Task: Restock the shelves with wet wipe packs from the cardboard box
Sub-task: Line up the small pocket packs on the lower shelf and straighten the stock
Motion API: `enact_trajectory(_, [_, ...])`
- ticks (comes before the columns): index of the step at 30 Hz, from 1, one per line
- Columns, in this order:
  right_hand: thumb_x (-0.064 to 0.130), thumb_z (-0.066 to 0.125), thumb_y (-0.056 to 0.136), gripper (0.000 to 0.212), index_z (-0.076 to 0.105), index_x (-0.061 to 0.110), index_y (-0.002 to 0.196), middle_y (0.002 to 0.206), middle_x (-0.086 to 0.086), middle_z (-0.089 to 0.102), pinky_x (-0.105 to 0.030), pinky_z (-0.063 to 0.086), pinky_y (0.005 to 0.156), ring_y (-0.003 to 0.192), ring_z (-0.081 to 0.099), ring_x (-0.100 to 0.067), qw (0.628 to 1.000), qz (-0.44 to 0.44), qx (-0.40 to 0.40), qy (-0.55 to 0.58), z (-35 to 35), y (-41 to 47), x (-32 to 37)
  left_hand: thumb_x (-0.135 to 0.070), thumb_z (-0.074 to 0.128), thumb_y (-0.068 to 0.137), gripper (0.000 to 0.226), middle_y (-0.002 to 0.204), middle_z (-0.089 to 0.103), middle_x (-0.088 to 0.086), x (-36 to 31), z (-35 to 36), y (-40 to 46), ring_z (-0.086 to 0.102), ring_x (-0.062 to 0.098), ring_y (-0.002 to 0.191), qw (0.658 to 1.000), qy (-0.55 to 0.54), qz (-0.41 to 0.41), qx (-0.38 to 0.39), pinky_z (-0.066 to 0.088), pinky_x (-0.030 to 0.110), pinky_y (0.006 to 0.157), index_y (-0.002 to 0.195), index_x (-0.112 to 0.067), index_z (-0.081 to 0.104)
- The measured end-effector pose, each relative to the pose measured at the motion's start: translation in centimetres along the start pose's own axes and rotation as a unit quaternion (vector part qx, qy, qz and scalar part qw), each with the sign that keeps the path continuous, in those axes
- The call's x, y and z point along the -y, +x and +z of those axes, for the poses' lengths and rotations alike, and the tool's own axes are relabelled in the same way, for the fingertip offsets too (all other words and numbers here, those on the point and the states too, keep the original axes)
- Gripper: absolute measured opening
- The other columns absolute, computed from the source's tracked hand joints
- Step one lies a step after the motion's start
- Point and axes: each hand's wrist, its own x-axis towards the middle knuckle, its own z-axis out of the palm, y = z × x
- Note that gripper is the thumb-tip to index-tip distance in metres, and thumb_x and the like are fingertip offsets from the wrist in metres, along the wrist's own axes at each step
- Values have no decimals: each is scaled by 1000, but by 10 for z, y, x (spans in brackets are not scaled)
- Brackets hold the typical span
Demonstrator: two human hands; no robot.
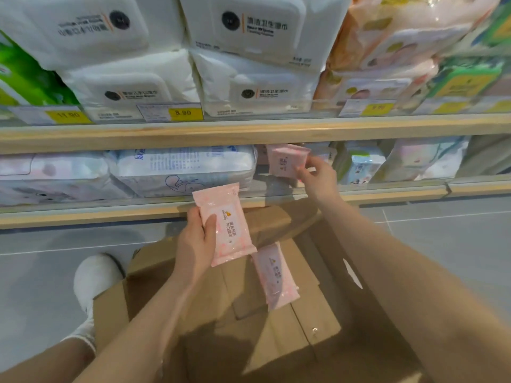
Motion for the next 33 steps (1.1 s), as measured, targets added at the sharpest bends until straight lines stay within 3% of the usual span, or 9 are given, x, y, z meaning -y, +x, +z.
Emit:
enact_trajectory(3, [22, 50, 97, 26, 64, 2, 106, 99, -12, 68, -28, 45, 73, 89, 63, -26, 999, 39, 18, -17, 27, 22, -5, -32, 40, 97, 21, 94, 58, -14, 5, 3, 1, 59, -2, 70, 1000, -18, 9, 3, 42, 15, 49, 112, -18, 38])
enact_trajectory(6, [15, 48, 96, 26, 64, 2, 111, 100, -15, 69, -25, 41, 71, 91, 63, -28, 997, 65, 17, -23, 47, 37, -6, -36, 40, 98, 30, 102, 57, -11, 11, 3, 6, 59, 1, 78, 1000, -6, -15, 6, 51, 26, 57, 119, -16, 40])
enact_trajectory(9, [8, 46, 94, 28, 60, 4, 118, 108, -15, 67, -26, 38, 71, 100, 60, -30, 998, 56, 27, -32, 55, 36, -5, -38, 39, 98, 33, 98, 56, -9, 9, 4, 7, 61, 15, 80, 1000, 13, -18, 1, 54, 39, 65, 120, -14, 42])
enact_trajectory(16, [10, 48, 95, 34, 52, 8, 128, 119, -3, 61, -22, 39, 84, 110, 56, -19, 997, 11, 74, 13, 26, -2, 11, -42, 44, 95, 21, 92, 63, -15, 4, -1, 0, 66, 11, 80, 999, -46, -3, 6, 56, 46, 63, 110, -27, 43])
enact_trajectory(18, [13, 52, 94, 38, 51, 9, 132, 114, 2, 61, -22, 43, 89, 109, 57, -15, 995, 14, 89, 50, 9, -25, 18, -29, 50, 96, 15, 95, 67, -9, -4, -4, 0, 67, 11, 84, 994, -107, -31, 16, 57, 42, 67, 110, -24, 47])
enact_trajectory(22, [21, 65, 88, 31, 62, 15, 118, 91, 6, 65, -8, 44, 69, 84, 60, -6, 975, 13, 217, 45, -19, -77, 30, -20, 51, 96, 13, 99, 71, 0, -33, -6, -1, 68, 11, 87, 980, -174, -60, 73, 57, 36, 75, 108, -22, 51])
enact_trajectory(27, [13, 68, 85, 17, 67, 5, 100, 100, -15, 70, -35, 52, 78, 89, 66, -29, 962, 35, 262, 69, -23, -98, 25, -11, 52, 95, 16, 92, 71, 5, -70, 0, -12, 68, 6, 75, 968, -229, 7, 106, 51, 18, 60, 110, -16, 51])
enact_trajectory(30, [10, 67, 85, 10, 67, 11, 94, 85, -6, 67, -23, 48, 67, 75, 60, -17, 975, -4, 207, 78, -34, -93, 28, -27, 54, 93, 22, 91, 70, -10, -72, -3, -13, 63, -4, 73, 984, -145, 48, 88, 45, 12, 60, 114, -28, 46])
enact_trajectory(33, [10, 65, 85, 12, 65, 20, 92, 85, -1, 68, -26, 50, 67, 76, 62, -17, 990, -52, 115, 57, -41, -75, 30, -49, 51, 91, 48, 123, 57, -13, -41, -14, -6, 53, 5, 111, 979, 133, 134, 74, 44, 31, 94, 133, -32, 37])
